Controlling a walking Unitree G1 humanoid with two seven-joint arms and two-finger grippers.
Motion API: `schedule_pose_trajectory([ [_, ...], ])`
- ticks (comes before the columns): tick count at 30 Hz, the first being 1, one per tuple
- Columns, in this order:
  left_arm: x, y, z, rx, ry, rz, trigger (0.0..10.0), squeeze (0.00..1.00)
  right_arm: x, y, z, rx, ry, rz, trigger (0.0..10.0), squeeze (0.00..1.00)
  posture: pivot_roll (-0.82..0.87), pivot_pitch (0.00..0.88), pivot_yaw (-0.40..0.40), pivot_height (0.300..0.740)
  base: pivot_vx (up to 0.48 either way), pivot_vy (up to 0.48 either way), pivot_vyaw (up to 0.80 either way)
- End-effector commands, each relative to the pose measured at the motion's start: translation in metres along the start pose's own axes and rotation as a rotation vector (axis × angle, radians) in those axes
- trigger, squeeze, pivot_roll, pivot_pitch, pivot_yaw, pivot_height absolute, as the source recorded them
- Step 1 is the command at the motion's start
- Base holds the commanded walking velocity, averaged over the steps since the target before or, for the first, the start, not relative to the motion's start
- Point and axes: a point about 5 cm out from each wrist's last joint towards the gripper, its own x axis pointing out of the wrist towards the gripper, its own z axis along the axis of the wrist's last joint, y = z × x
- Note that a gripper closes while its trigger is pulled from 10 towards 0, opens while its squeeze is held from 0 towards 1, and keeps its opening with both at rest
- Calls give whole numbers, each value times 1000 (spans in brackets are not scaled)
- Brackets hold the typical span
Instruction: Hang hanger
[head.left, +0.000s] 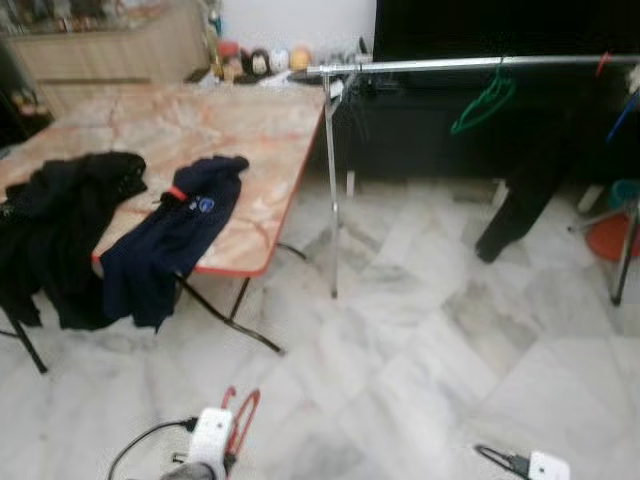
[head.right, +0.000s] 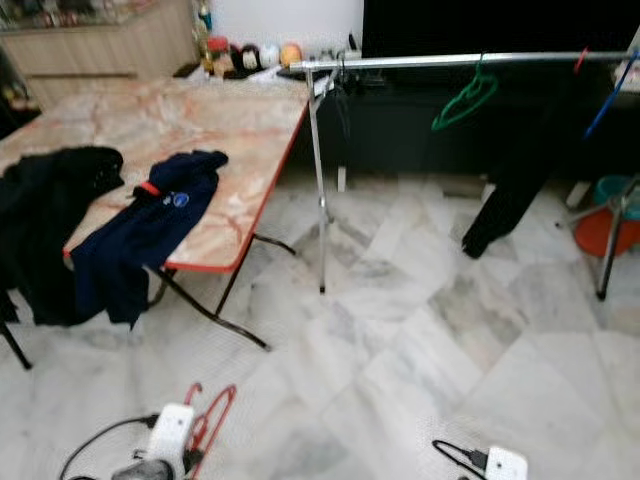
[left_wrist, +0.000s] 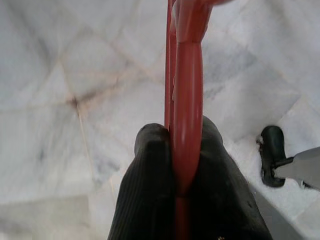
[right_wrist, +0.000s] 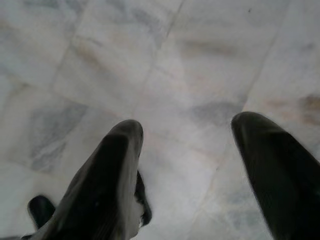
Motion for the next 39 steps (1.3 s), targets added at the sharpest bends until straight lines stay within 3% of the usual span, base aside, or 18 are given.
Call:
schedule_pose_trajectory([
  [1, 0, 3, -1, 26, 8, 3, 10000, 0, 0, 1, -3, 3, 11, 6, 10000, 0, -71, 0, 58, 740, 0, -300, 0],
  [11, -1, 4, -1, 54, 8, -2, 10000, 0, -1, 6, -8, 19, 25, 9, 10000, 0, -68, 0, 83, 740, 0, -177, 0],
  [19, -3, 15, -6, 82, 13, -7, 10000, 0, -3, 12, -17, 48, 41, 11, 10000, 0, -150, 0, 153, 740, 0, 0, 0],
  [23, -4, 17, -5, 104, 13, -6, 10000, 0, -3, 27, -16, 42, 38, 28, 10000, 0, -145, 0, 159, 740, 0, 0, 0],
  [26, -4, 21, 1, 97, -9, 9, 10000, 0, -4, 36, -19, -19, 47, 61, 10000, 0, -111, 0, 152, 740, 0, 0, 0],
  [34, -8, 37, -6, 86, 4, 41, 10000, 0, -7, 53, -27, -21, 65, 85, 10000, 0, -121, 0, 139, 740, 0, 0, 0],
  [39, -6, 25, -9, 42, 3, 28, 10000, 0, -2, 48, -8, -141, 5, 120, 10000, 0, -95, 0, 98, 740, 0, 0, 0],
])
